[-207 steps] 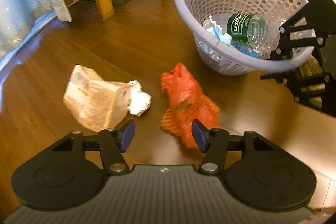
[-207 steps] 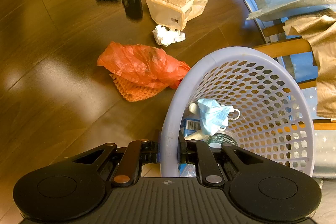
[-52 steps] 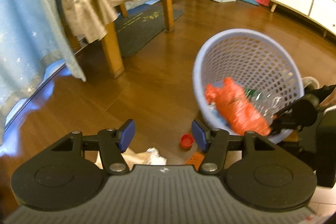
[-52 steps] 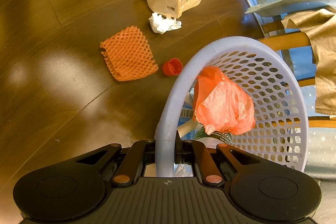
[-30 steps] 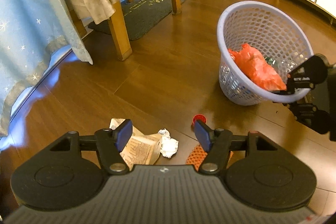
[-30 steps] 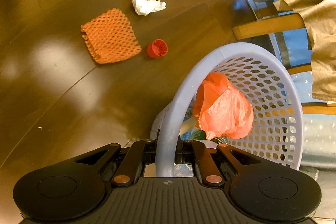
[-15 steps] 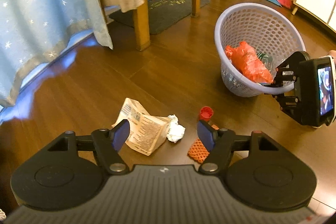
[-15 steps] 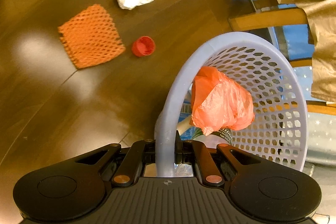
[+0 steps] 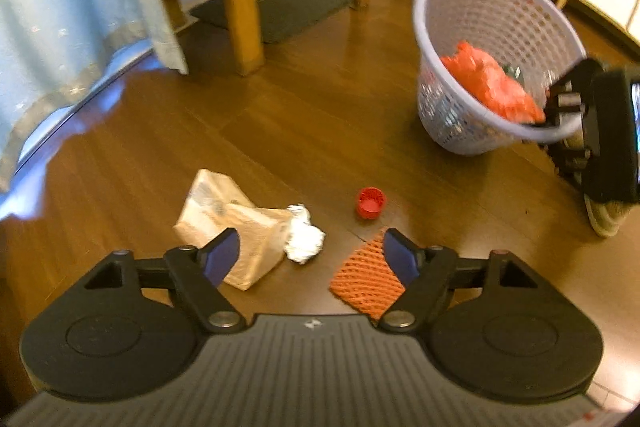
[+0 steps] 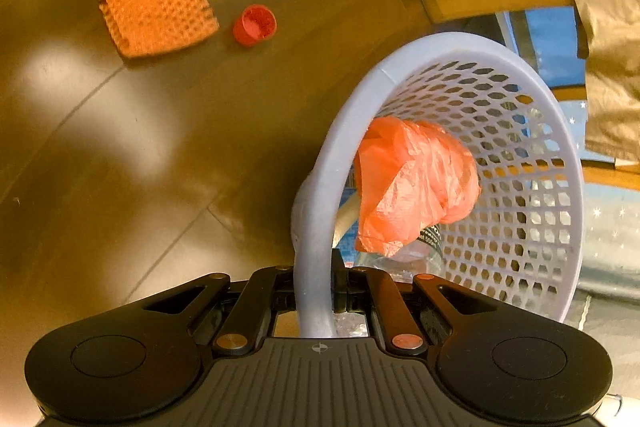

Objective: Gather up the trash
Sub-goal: 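Move the left tool back down to the orange foam mesh, then grasp the orange foam mesh with the left tool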

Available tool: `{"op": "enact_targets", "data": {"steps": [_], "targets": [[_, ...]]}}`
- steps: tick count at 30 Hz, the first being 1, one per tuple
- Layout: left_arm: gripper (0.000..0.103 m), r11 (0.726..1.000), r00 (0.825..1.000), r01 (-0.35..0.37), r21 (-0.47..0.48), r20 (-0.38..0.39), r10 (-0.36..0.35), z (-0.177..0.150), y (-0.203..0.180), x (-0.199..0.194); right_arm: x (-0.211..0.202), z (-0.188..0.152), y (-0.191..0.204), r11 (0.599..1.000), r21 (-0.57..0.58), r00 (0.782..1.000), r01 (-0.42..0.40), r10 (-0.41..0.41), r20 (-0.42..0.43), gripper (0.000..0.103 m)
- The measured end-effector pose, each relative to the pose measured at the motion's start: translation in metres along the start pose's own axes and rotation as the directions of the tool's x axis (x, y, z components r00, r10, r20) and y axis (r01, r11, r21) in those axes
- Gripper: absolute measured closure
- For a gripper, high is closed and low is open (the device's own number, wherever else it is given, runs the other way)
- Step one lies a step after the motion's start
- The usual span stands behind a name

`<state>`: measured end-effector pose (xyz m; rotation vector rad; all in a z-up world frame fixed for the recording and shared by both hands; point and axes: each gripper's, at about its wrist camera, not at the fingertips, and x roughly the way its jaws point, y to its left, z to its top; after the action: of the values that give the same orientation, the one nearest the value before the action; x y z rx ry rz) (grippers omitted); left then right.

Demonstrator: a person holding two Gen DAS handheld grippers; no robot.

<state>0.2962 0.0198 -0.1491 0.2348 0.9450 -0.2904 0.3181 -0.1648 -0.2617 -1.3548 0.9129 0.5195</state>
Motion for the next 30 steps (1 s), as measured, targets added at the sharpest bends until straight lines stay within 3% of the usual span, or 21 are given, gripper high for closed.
{"op": "enact_targets", "data": {"steps": [6,16,30], "targets": [[0.025,0.999,0.999,0.042,0.017,-0.010,-0.042,-0.001,-0.022,0.027,0.003,-0.012,0.001,1.000,0.001,1.000,0.007,-0.007,0.013,0.100],[0.025,0.995,0.992,0.087,0.056,-0.097,-0.081,-0.030,-0.061,0.089,0.002,-0.022,0.003,1.000,0.003,1.000,0.013,-0.013,0.010,0.100],[0.025,0.999,0.994,0.046,0.010,-0.096,-0.045,-0.050,-0.083,0.129,0.000,-0.020,0.006,1.000,-0.003,1.000,0.016,-0.016,0.010,0.100]]}}
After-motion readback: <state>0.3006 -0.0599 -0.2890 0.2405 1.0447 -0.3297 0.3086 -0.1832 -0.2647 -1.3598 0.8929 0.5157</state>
